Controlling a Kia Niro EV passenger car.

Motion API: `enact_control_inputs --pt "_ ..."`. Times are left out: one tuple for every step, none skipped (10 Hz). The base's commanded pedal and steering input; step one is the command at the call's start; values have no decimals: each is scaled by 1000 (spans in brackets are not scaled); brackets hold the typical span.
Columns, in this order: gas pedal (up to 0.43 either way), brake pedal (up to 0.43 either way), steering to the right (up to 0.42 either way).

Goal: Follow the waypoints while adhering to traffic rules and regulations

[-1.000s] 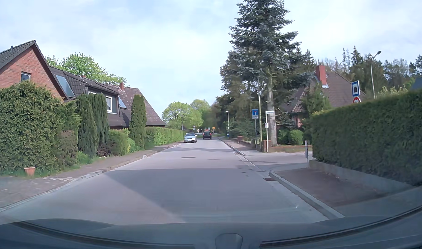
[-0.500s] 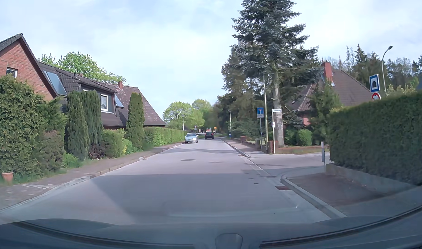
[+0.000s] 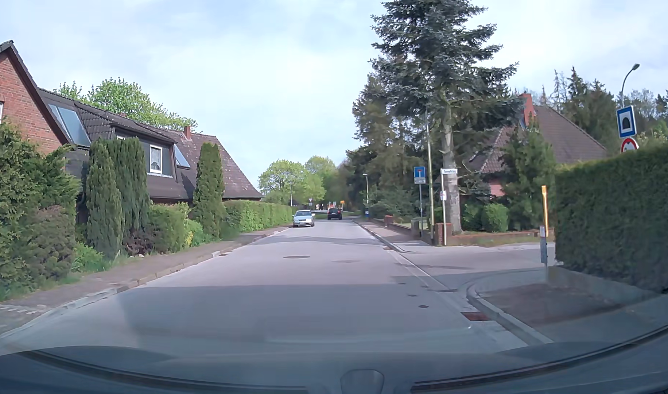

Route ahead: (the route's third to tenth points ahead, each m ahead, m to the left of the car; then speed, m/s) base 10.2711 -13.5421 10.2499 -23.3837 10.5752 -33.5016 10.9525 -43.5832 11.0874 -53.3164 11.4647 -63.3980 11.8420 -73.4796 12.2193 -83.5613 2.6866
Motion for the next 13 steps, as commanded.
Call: enact_control_inputs --pt "0 152 -14" --pt "0 159 -13" --pt "0 159 -13" --pt "0 165 -11" --pt "0 159 -7" --pt "0 159 -5" --pt "0 159 -4" --pt "0 146 -4" --pt "0 146 -4" --pt "0 140 -4" --pt "0 140 -4" --pt "0 140 -1" --pt "0 140 4"
